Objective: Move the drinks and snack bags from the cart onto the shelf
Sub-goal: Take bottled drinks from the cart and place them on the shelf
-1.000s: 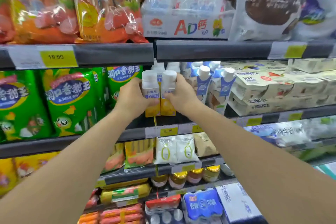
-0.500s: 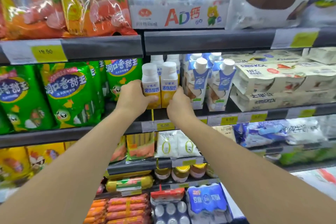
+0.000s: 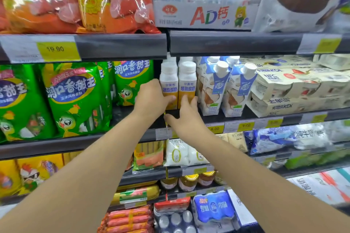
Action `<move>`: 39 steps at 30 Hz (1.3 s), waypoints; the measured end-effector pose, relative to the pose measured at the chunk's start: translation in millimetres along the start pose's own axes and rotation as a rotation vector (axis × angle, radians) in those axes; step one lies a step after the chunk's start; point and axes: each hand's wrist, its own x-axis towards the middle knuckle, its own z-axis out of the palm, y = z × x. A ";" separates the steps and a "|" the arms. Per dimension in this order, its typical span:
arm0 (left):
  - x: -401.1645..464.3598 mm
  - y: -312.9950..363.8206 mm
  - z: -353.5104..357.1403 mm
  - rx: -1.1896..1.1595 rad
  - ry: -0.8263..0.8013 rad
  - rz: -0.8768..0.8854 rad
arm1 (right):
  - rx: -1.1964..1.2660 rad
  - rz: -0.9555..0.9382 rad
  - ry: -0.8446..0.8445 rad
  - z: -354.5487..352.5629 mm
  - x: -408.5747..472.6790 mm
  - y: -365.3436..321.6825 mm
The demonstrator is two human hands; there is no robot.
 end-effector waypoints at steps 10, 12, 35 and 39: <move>12.4 3.1 5.8 -0.046 -0.045 -0.041 | 0.016 0.023 0.004 2.1 10.2 -0.3; 14.3 5.0 5.7 -0.036 -0.058 -0.069 | 0.021 0.011 0.006 2.9 10.0 -0.3; 11.4 11.4 3.2 0.026 -0.064 -0.105 | -0.059 0.115 -0.075 -7.3 15.6 -3.4; 10.2 14.0 4.8 0.031 -0.061 -0.116 | -0.077 0.102 -0.089 -10.4 14.3 -3.3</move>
